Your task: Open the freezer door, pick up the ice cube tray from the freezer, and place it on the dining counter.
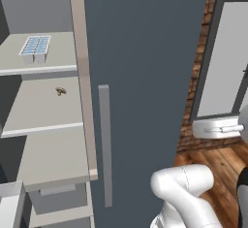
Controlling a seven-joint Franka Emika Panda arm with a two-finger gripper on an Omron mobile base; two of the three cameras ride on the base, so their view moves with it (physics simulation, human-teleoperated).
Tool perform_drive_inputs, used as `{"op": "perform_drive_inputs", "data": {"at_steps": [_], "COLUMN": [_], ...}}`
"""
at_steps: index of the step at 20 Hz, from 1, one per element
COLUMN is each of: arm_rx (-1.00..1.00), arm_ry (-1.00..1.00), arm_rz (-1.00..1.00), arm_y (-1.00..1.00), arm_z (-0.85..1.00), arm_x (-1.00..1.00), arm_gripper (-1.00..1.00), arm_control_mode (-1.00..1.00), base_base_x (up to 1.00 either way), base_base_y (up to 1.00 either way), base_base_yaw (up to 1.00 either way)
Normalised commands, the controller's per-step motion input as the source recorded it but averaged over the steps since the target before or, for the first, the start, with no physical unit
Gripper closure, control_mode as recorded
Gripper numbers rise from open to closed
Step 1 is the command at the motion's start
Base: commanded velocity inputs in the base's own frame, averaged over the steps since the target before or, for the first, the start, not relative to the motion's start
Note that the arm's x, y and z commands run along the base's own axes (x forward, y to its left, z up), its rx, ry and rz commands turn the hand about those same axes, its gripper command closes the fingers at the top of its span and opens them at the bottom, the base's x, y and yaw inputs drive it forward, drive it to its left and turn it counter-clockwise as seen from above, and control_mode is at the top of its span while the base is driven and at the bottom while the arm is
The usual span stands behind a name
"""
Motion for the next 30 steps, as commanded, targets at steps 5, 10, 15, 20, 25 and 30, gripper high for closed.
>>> {"op": "perform_drive_inputs", "data": {"at_steps": [5,10,15,20,25,30], "arm_rx": [-0.02,0.00,0.00,0.00,0.00,0.00], "arm_ry": [0.11,0.05,0.03,0.00,0.00,0.00], "arm_rz": [0.00,0.00,0.00,0.00,0.00,0.00], "arm_y": [-0.17,-0.06,-0.08,-0.09,0.00,0.00], "arm_z": [-0.27,-0.04,-0.03,-0.07,-0.16,-0.20], "arm_x": [0.00,0.00,0.00,0.00,0.00,0.07], "arm_gripper": [-1.00,-1.00,-1.00,-1.00,-1.00,-1.00], "arm_control_mode": [-1.00,-1.00,-1.00,-1.00,-1.00,-1.00], "base_base_x": [0.00,0.00,0.00,0.00,0.00,0.00], "base_base_y": [0.00,0.00,0.00,0.00,0.00,0.00], "base_base_yaw": [0.00,0.00,0.00,0.00,0.00,0.00]}}
